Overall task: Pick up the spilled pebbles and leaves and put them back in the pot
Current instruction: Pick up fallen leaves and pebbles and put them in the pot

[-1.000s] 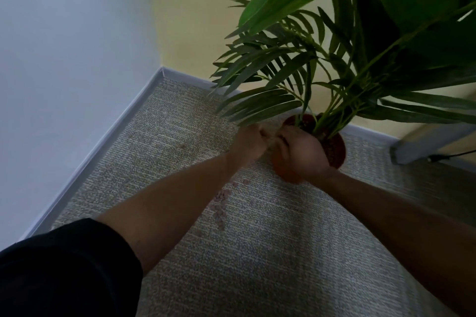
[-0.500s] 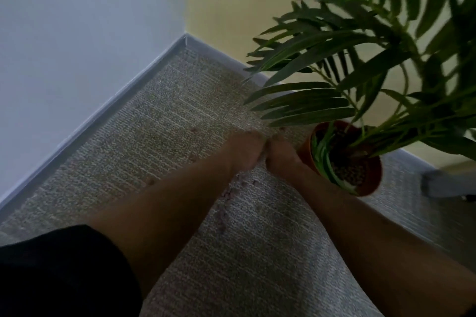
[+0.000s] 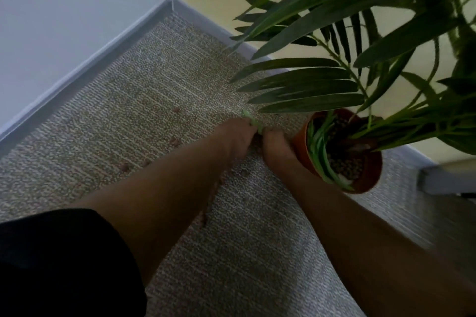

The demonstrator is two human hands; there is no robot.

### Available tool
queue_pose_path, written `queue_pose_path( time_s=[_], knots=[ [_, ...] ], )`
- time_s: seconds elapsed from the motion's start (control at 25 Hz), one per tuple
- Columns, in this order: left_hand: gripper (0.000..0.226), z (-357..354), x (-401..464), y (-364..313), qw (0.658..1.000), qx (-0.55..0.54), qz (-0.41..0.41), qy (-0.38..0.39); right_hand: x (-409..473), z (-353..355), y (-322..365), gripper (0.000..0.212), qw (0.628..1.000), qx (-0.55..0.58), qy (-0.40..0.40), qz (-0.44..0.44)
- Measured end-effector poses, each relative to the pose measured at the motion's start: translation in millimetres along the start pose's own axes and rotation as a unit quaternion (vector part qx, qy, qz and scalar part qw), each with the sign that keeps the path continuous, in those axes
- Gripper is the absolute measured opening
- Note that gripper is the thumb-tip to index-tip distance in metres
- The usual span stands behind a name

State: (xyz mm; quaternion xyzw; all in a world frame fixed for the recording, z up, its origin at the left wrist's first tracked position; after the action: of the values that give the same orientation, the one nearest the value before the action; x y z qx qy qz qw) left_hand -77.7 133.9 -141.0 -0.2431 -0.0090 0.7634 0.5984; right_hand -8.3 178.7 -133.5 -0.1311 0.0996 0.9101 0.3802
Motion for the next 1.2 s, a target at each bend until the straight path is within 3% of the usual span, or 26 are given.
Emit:
queue_pose_path(
  time_s=[0.12,0.2,0.4,0.68,0.84,0.96,1.08,1.2],
  knots=[
    [0.052,5,-7,2,0.998,-0.059,0.005,0.017,-4,2,5,0.032,0.999,0.010,-0.027,-0.017],
    [0.038,19,-14,1,0.993,-0.114,0.000,-0.040,-7,2,11,0.026,0.999,0.008,-0.020,-0.029],
    [0.017,53,-28,4,0.982,-0.072,0.020,-0.174,-18,24,20,0.018,0.997,0.032,-0.060,-0.025],
    [0.020,85,-51,-30,0.960,-0.040,-0.101,-0.257,-62,81,7,0.016,0.990,0.054,-0.116,0.059],
    [0.022,111,-63,-50,0.944,-0.095,-0.123,-0.291,-91,123,-2,0.010,0.986,0.047,-0.136,0.079],
    [0.020,116,-62,-67,0.942,-0.106,-0.123,-0.295,-111,147,-18,0.018,0.984,0.013,-0.171,0.056],
    [0.039,111,-58,-71,0.957,-0.173,-0.053,-0.225,-129,153,-45,0.024,0.984,-0.028,-0.174,0.004],
    [0.031,114,-59,-89,0.960,-0.191,-0.083,-0.186,-140,147,-72,0.019,0.984,-0.036,-0.162,-0.057]
  ],
)
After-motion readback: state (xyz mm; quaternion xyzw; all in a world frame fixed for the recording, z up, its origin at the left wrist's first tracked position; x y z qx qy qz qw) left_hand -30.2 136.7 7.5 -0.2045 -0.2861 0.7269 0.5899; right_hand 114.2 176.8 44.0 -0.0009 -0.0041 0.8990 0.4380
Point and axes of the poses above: each hand's wrist, its own x-axis towards the middle knuckle, its own z-axis out of the back of the hand, y = z × x, the point moved 9 cm from there along x, towards the middle knuckle, and after that the axes turned 5 degrees about z, right-handed, at the moved point
